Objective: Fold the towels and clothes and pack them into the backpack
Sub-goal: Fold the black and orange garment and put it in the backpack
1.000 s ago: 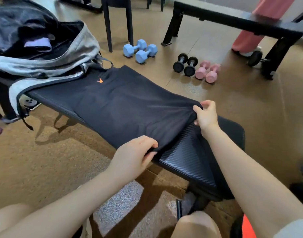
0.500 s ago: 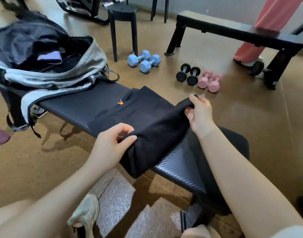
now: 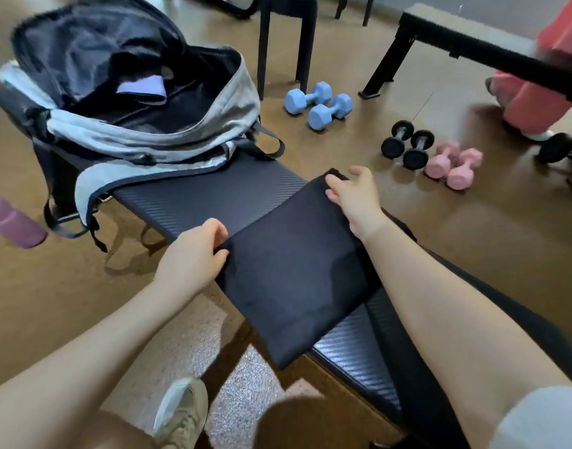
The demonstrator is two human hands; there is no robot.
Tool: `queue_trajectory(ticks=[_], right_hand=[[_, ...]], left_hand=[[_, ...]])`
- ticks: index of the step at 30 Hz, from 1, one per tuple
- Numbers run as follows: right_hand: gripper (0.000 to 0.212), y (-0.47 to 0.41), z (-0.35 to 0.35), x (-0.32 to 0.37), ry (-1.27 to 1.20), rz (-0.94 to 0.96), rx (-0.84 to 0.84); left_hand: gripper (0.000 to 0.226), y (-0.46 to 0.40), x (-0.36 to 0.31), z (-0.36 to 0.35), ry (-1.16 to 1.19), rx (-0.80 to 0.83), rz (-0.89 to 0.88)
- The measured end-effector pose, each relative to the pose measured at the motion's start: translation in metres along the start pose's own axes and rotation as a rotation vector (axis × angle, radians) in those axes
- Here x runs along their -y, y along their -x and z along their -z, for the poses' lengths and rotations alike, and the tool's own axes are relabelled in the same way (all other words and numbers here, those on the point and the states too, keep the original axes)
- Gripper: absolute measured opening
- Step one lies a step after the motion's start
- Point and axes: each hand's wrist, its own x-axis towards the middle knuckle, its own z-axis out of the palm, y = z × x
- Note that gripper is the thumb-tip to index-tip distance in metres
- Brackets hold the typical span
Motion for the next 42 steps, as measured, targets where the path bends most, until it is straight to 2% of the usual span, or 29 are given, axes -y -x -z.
queue_trajectory(ticks=[2, 4, 6, 8, 10, 11, 16, 21, 23, 25, 28, 30, 32, 34, 37, 42], right_hand=[[0.062, 0.006, 0.001, -0.004, 0.316, 0.127, 0.124], [0.051, 0.022, 0.007, -0.009, 0.643, 0.495, 0.146], [0.052, 0.037, 0.009, -0.019, 0.829, 0.805, 0.222], [0.064, 0.040, 0.009, -0.035, 1.058, 0.899, 0.356], [0.075, 0.036, 0.011, -0.048, 1.311, 0.846, 0.468], [0.077, 0.032, 0.015, -0.050, 1.375, 0.824, 0.494], [0.077, 0.000, 0.037, -0.050, 1.452, 0.744, 0.468], [0.051, -0.026, 0.072, -0.051, 1.390, 0.479, 0.341], [0.050, -0.017, 0.081, -0.051, 1.344, 0.553, 0.281], [0.047, 0.006, 0.087, -0.052, 1.277, 0.788, 0.211], [0.045, 0.048, 0.101, -0.065, 1.196, 1.008, 0.239], [0.053, 0.063, 0.112, -0.073, 1.221, 0.988, 0.364], [0.067, 0.063, 0.121, -0.078, 1.277, 0.890, 0.473], [0.075, 0.055, 0.127, -0.079, 1.310, 0.822, 0.511], [0.071, 0.047, 0.123, -0.081, 1.265, 0.802, 0.427], [0.060, 0.047, 0.109, -0.094, 1.108, 0.744, 0.209]], left_hand=[[0.033, -0.001, -0.009, -0.003, -0.107, -0.103, -0.109], [0.039, 0.001, -0.029, -0.007, -0.058, -0.122, -0.305], [0.044, 0.001, -0.048, -0.023, -0.059, -0.083, -0.419], [0.071, 0.005, -0.060, -0.043, -0.122, 0.034, -0.402], [0.102, 0.010, -0.056, -0.062, -0.239, 0.144, -0.340], [0.110, 0.012, -0.052, -0.068, -0.281, 0.148, -0.330], [0.111, 0.011, -0.043, -0.073, -0.355, 0.115, -0.367], [0.110, 0.010, -0.045, -0.071, -0.374, 0.133, -0.357], [0.114, 0.010, -0.045, -0.070, -0.340, 0.131, -0.360], [0.110, 0.010, -0.046, -0.068, -0.276, 0.097, -0.387], [0.075, 0.026, -0.058, -0.061, -0.186, -0.050, -0.523], [0.065, 0.045, -0.069, -0.061, -0.196, -0.074, -0.590], [0.068, 0.063, -0.075, -0.065, -0.259, -0.016, -0.578], [0.066, 0.075, -0.073, -0.075, -0.331, 0.015, -0.572], [0.060, 0.077, -0.056, -0.079, -0.263, -0.024, -0.569], [0.049, 0.072, -0.029, -0.071, -0.025, -0.071, -0.410]])
